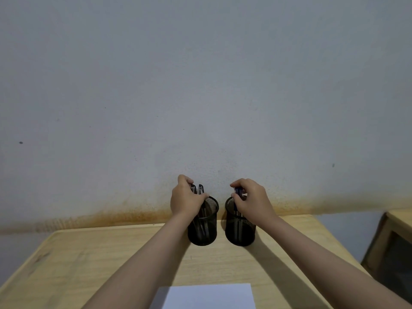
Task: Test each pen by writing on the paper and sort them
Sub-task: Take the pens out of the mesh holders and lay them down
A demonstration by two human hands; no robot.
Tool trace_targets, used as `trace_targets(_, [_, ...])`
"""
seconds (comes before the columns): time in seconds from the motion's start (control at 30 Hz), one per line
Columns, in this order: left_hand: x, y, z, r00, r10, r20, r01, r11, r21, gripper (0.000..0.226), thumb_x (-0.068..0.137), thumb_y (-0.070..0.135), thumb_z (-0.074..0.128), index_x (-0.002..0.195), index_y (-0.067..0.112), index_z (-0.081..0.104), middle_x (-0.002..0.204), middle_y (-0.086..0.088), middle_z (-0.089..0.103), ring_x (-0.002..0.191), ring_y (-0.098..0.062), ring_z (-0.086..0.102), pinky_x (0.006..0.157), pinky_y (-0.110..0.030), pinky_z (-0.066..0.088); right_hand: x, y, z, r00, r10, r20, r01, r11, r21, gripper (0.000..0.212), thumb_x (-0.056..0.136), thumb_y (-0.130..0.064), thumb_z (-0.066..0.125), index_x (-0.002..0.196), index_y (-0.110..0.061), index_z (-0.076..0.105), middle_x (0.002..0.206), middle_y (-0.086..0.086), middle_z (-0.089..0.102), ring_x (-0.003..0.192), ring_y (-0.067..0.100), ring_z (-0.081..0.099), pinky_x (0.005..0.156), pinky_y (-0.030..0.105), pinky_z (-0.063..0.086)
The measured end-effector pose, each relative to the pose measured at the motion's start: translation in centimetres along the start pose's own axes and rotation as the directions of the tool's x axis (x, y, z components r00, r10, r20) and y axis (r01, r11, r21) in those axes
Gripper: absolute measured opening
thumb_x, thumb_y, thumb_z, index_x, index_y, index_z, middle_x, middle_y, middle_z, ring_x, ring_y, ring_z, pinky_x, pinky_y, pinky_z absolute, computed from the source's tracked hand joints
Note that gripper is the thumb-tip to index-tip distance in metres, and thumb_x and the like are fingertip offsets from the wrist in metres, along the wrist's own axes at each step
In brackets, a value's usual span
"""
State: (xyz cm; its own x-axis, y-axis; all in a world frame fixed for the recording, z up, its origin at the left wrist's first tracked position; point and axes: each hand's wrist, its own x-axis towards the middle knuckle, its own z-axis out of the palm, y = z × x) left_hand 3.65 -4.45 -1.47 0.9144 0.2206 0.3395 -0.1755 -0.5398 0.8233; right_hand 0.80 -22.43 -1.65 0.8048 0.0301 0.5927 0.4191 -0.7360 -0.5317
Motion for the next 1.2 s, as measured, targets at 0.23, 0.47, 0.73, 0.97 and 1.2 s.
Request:
trace_targets(0.23, [0.4,-0.3,0.3,0.995,0.056,0.077,-0.047,0.992,-0.118,0.04,0.074,0.01,0.072,0.102,0.017,0.044,0.094,0.001,0.052,0.087,-0.017,0.053,0.064,-0.02,0.039,0.2,0.1,0.2,1.0,-0.009,0.024,0.009,1.0,0.012,0.02,0.086,-0.008,0.063,0.106,-0.012,0.065,0.098,0.003,0.064,0.089,0.01,0.055,0.077,0.009,0.039])
trace_targets(0.47, [-0.3,-0.9,-0.7,0.933,0.258,0.25,-0.237,0.965,-0.11,0.03,0.086,0.013,0.06,0.111,0.029,0.059,0.103,-0.001,0.051,0.092,-0.01,0.05,0.072,-0.01,0.036,0.0,-0.2,0.1,0.998,-0.019,0.056,0.019,1.0,0.014,0.033,0.087,-0.01,0.064,0.119,-0.014,0.061,0.105,0.003,0.063,0.095,0.011,0.056,0.087,0.023,0.046])
trace_targets(0.73, [-0.2,-0.4,-1.3,0.922,0.171,0.347,-0.072,0.957,-0.281,0.022,0.084,0.0,0.061,0.092,0.019,0.066,0.1,-0.006,0.067,0.098,-0.017,0.062,0.086,-0.027,0.051,0.0,-0.5,-0.5,0.982,0.022,0.187,-0.031,0.998,0.047,0.027,0.089,-0.009,0.062,0.115,-0.016,0.064,0.08,-0.012,0.058,0.07,-0.005,0.056,0.063,0.004,0.039])
trace_targets(0.97, [-0.4,1.1,-2.4,0.954,0.151,0.259,-0.05,0.932,-0.359,0.03,0.086,-0.009,0.052,0.086,0.019,0.064,0.094,-0.007,0.065,0.096,-0.023,0.065,0.084,-0.029,0.052,0.8,-2.3,-3.1,0.998,-0.063,-0.017,0.065,0.99,0.126,0.027,0.088,-0.007,0.063,0.113,-0.016,0.066,0.086,-0.004,0.066,0.082,0.011,0.066,0.08,0.026,0.056])
trace_targets(1.2, [-0.7,5.4,-7.6,0.982,0.185,-0.048,-0.181,0.827,-0.532,0.038,0.085,-0.014,0.05,0.083,0.022,0.062,0.087,0.0,0.066,0.088,-0.013,0.064,0.086,-0.026,0.05,0.3,-7.0,-6.8,0.94,-0.015,-0.341,0.153,0.912,0.38,0.028,0.086,0.0,0.064,0.108,-0.018,0.065,0.084,-0.006,0.067,0.085,0.016,0.07,0.079,0.024,0.057])
